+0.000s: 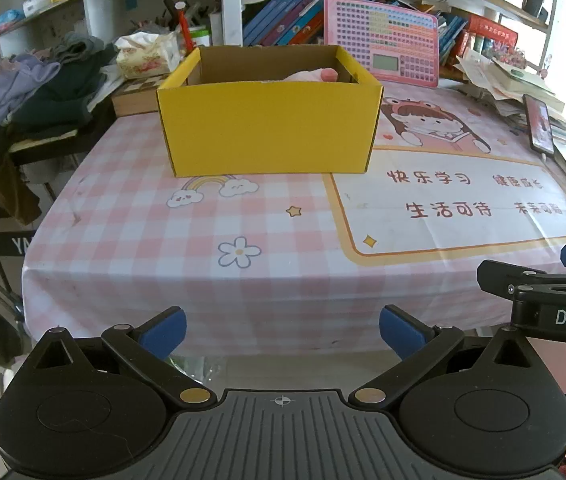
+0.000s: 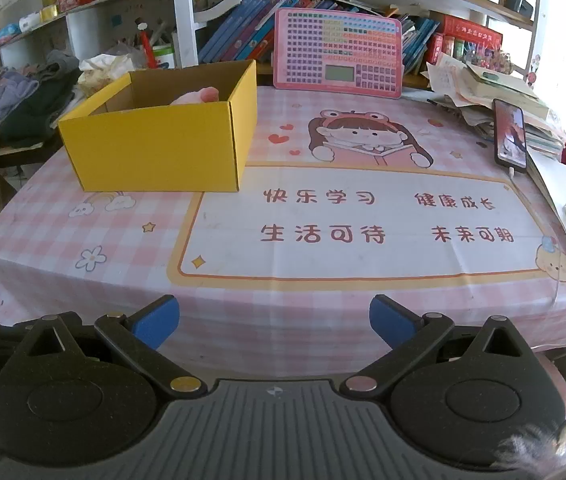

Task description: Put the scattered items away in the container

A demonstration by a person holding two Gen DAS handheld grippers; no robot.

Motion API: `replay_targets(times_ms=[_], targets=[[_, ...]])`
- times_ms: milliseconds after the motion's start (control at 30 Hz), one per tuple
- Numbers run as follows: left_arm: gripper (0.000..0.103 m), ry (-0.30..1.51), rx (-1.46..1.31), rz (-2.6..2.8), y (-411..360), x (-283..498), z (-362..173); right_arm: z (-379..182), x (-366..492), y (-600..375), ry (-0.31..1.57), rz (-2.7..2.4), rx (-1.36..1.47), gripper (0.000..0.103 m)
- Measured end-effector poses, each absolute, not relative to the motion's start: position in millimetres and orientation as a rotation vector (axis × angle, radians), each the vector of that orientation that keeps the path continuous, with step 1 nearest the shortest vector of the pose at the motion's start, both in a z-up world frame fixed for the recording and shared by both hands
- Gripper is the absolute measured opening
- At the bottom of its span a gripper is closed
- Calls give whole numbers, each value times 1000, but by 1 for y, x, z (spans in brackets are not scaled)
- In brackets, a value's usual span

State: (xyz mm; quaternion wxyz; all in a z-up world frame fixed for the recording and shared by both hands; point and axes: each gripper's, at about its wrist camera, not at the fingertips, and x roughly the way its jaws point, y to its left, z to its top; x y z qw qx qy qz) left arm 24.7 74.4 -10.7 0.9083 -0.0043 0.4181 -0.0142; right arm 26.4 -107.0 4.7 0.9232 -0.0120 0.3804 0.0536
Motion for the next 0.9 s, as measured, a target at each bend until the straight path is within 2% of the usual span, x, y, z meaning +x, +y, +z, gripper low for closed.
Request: replay_targets(times_ms=[900], targets=[[103, 896, -67, -27, 83, 37, -20, -3, 40, -105, 826, 128, -34, 103]])
